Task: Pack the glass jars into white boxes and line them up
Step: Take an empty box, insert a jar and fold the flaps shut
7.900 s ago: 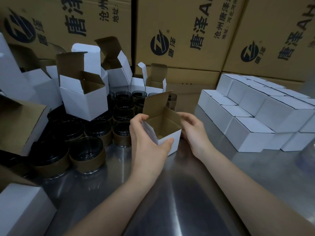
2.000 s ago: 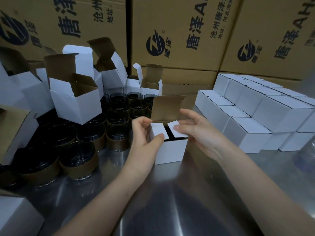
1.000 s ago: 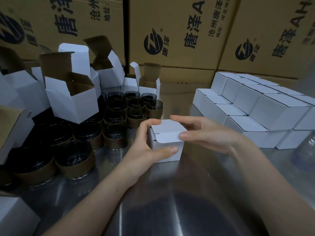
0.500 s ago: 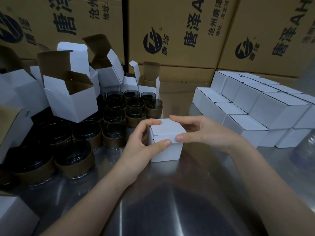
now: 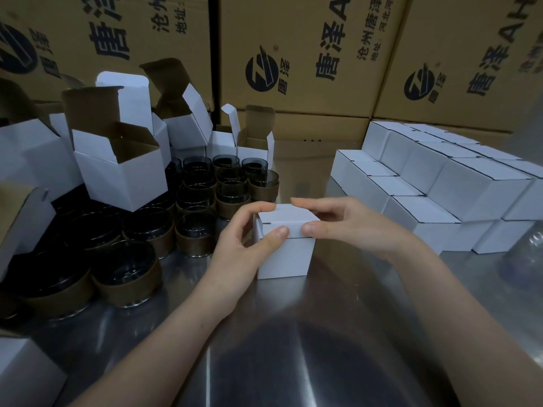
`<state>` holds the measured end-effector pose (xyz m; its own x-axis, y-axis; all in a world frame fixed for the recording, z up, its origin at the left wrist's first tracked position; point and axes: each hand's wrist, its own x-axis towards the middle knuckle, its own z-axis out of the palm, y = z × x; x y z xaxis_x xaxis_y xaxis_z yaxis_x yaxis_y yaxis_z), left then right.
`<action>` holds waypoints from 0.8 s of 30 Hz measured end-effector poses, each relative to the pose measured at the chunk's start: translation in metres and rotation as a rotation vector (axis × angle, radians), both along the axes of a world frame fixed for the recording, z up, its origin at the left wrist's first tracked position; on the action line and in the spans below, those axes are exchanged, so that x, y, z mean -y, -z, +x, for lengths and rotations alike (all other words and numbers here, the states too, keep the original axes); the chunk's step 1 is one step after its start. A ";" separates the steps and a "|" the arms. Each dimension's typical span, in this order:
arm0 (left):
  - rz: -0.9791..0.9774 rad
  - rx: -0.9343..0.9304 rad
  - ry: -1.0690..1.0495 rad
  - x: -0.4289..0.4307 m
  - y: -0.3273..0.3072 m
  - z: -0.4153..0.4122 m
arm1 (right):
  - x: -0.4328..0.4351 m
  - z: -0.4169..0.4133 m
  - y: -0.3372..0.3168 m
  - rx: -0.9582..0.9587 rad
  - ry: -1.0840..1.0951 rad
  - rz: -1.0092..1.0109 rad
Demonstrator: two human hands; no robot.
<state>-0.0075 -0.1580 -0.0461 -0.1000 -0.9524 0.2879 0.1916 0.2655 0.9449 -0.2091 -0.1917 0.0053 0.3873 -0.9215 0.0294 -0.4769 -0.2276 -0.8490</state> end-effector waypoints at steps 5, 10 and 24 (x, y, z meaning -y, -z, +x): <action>0.015 -0.013 0.028 0.001 0.002 -0.001 | -0.001 0.000 0.001 0.017 -0.003 0.009; 0.011 -0.013 0.026 0.000 0.001 -0.002 | 0.000 0.001 0.002 0.004 -0.003 -0.008; 0.026 -0.006 0.056 0.001 0.005 0.001 | -0.001 0.000 0.001 -0.049 -0.008 -0.024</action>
<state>-0.0069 -0.1587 -0.0510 -0.1514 -0.9525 0.2642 0.2116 0.2298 0.9499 -0.2094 -0.1904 0.0040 0.3963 -0.9176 0.0322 -0.5156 -0.2515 -0.8191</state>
